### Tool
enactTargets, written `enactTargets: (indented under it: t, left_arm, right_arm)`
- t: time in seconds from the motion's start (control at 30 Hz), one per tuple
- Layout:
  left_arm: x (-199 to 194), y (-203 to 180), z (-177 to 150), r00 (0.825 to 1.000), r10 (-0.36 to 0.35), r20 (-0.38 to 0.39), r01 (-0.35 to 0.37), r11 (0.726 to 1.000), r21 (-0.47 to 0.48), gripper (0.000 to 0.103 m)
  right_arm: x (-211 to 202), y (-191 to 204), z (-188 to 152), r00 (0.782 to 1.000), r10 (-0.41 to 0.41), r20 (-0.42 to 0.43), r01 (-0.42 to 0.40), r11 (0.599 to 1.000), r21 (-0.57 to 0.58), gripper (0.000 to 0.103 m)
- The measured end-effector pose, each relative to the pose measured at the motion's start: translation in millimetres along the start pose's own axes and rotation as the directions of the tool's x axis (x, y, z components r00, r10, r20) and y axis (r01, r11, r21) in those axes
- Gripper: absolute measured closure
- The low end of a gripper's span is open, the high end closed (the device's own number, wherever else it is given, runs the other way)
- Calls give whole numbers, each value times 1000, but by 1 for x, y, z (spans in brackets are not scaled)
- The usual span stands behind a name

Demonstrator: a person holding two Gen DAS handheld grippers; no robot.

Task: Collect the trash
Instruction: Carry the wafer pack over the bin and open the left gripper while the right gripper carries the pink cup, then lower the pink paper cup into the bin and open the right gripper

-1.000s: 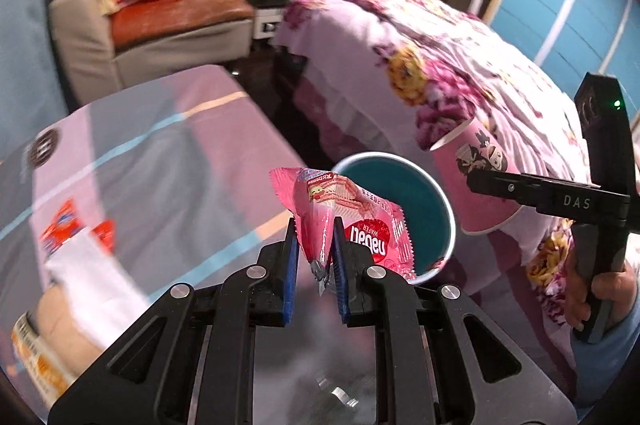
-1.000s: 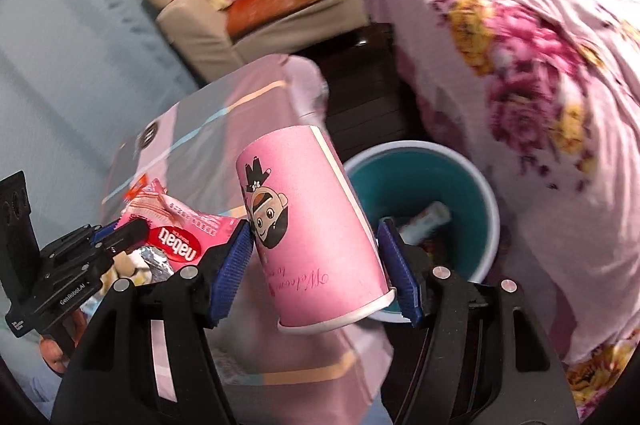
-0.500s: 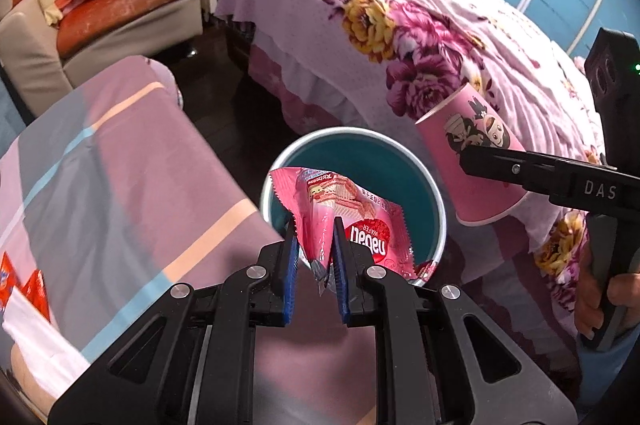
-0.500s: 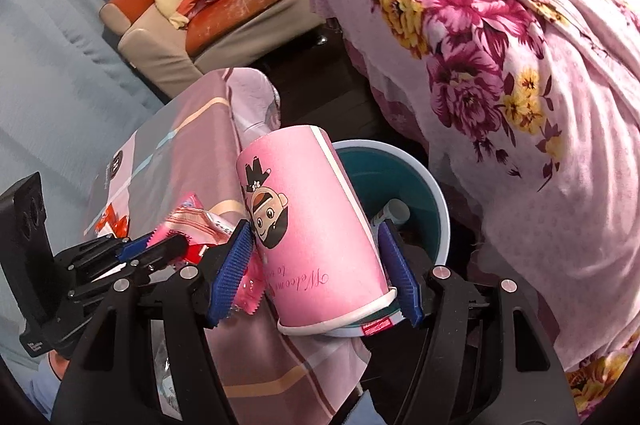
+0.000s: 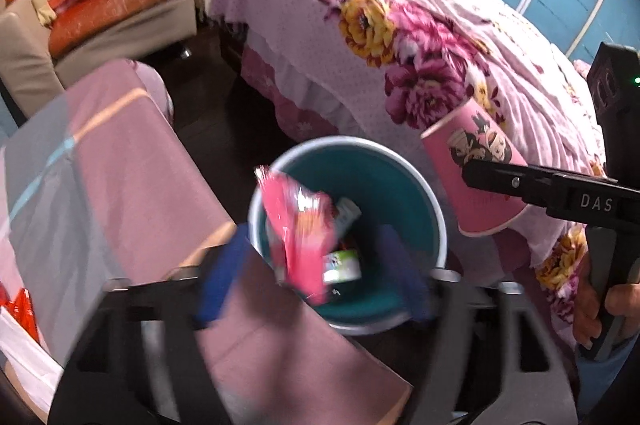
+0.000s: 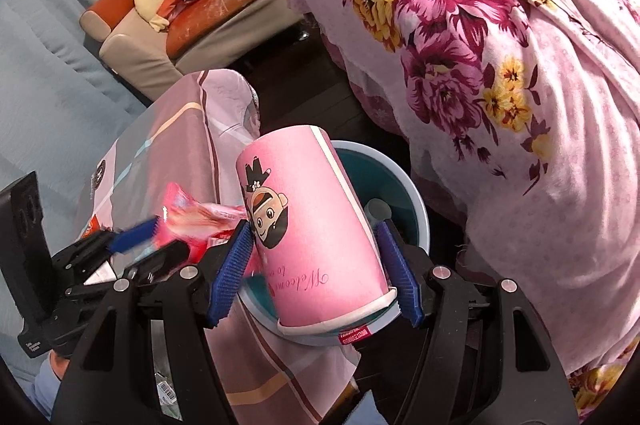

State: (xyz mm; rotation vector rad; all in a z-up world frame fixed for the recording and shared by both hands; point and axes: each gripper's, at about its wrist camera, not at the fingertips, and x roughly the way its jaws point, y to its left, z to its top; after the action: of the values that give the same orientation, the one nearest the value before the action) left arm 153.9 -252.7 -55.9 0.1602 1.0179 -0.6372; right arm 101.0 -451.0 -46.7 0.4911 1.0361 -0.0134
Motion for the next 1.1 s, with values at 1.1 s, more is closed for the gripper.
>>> enactTargets:
  t: [1.1]
  left_arm:
    - [-54,60,-39,1000,11,26,-8,992,-129,12]
  right_arm:
    - [30,50,-9,994,-53,-92,48,997,-52,27]
